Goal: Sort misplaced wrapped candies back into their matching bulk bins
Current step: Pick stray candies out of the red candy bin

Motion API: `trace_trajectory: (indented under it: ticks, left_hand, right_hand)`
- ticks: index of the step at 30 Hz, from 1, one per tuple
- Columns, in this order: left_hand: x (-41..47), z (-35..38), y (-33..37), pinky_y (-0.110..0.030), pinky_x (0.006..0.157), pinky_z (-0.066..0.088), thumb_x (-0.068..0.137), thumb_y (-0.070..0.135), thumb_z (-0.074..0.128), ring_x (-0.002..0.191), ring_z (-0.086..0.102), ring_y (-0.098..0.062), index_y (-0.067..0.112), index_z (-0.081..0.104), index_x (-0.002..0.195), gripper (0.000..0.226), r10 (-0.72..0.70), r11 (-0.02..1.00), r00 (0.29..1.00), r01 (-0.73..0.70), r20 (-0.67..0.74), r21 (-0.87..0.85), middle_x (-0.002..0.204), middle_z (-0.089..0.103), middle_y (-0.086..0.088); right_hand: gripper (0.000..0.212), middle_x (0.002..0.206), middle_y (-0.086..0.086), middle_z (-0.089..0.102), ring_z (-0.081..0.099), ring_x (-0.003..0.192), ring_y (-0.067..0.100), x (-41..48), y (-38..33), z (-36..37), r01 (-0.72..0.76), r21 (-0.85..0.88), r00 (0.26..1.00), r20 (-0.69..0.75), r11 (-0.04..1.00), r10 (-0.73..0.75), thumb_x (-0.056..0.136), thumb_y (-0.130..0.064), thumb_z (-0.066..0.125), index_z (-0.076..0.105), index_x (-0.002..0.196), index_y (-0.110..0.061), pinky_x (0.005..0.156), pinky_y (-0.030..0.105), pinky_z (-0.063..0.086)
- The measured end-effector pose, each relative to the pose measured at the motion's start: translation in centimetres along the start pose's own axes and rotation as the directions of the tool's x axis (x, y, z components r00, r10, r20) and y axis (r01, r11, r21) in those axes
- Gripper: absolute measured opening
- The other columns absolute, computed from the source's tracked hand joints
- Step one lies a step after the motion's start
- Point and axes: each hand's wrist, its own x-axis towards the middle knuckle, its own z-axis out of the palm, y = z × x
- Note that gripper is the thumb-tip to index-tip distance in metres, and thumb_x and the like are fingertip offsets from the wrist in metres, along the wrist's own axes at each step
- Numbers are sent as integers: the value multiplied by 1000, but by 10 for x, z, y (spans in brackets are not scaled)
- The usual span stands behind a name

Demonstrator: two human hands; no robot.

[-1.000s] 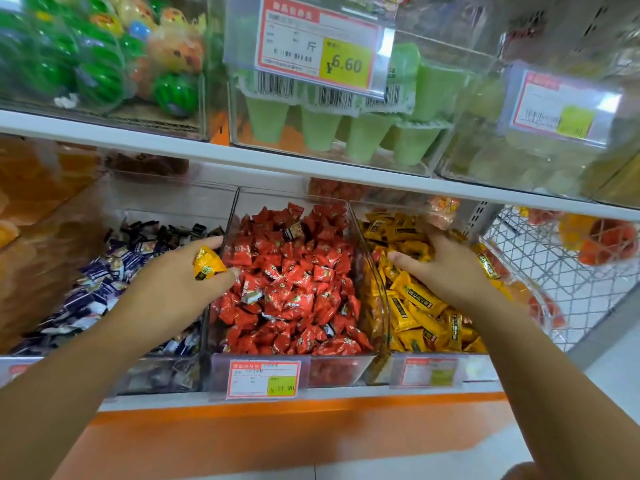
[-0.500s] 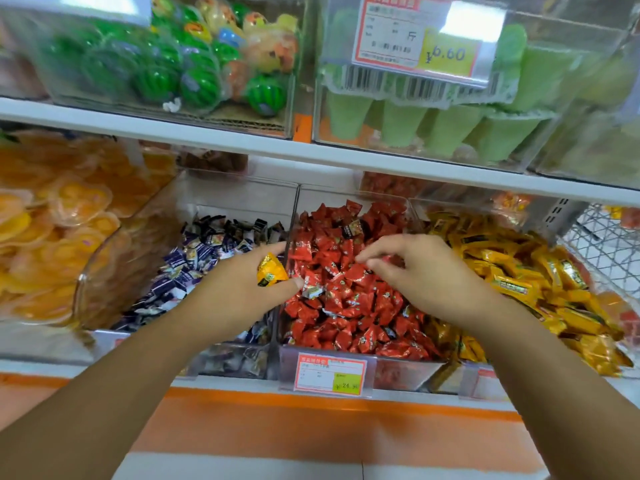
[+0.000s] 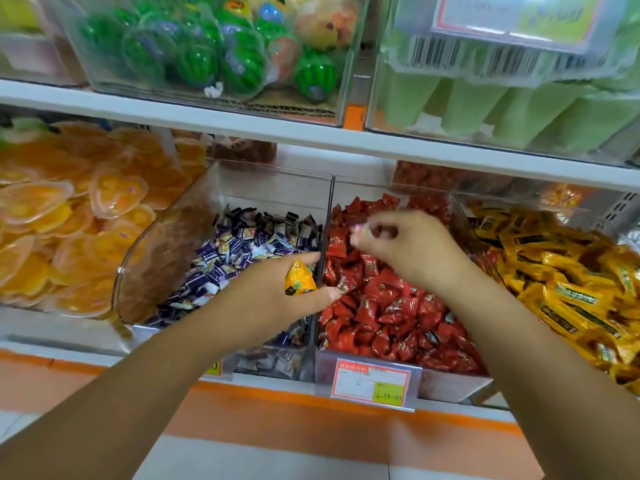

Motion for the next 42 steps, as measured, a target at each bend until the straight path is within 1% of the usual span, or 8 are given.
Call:
trace_trajectory:
  ticks: [5,10,15,20,24,29,34,42]
  left_hand:
    - [-2,1,-1,-15,57,42,66,71,50,52,53,-5,43,32,143,83,-6,1000,1000,6,9,-29,48,53,17]
    - [-4,2,-4,-9,47,34,71,67,53,44,44,-1,44,32,143,79,16,999,1000,-15,14,-37,47,53,18]
    - [-3,1,-5,-10,45,34,61,72,50,46,46,-3,48,33,141,85,7,999,1000,-6,30,-35,47,51,14]
    - [-3,2,-4,-14,43,36,74,65,56,46,46,-7,47,33,141,74,-15,1000,1000,15,19,-13,48,51,8]
    - [-4,2,-2,-13,42,34,81,56,59,41,46,-3,44,31,143,69,-7,1000,1000,7,4,-18,50,51,3]
    - [-4,1,0,-12,40,33,79,57,58,41,46,-2,46,31,143,70,-15,1000,1000,15,6,-11,50,51,3]
    - [-5,-1,1,-12,42,34,62,69,50,42,45,-3,47,32,141,85,-18,1000,1000,19,23,-13,49,51,5]
    - [-5,1,0,-13,45,37,65,67,51,43,46,-2,46,30,143,83,-5,999,1000,6,27,-37,50,51,5]
  right_hand:
    - [31,103,-15,64,58,87,2,17,-30,7,24,313,999,13,950,-30,92,-33,61,62,123,-32,77,16,42]
    - [14,93,-15,69,63,79,2,11,-12,-11,24,-8,963,269,1000,-21,88,-20,67,72,98,-28,65,6,44]
    - [37,119,-11,51,42,112,12,-17,15,8,127,-343,743,655,931,140,80,-36,74,62,115,-42,98,33,40]
    - [17,104,-8,65,55,104,17,-8,34,13,78,-391,960,277,917,36,83,-25,69,65,93,-38,89,36,49]
    - [40,120,2,64,60,106,23,-5,38,-10,-55,-354,997,29,934,70,82,-26,73,63,120,-31,90,34,50]
    - [11,98,-13,65,51,93,2,-19,19,-5,136,-315,971,231,939,-63,87,-28,68,73,97,-27,87,20,37]
    - [26,102,2,61,46,106,22,-19,32,32,225,-509,919,394,831,-7,87,-40,63,73,94,-18,92,37,46]
    - [8,69,-10,55,45,52,-1,-10,12,-16,-41,86,998,53,995,36,83,-31,67,71,90,-30,49,10,33]
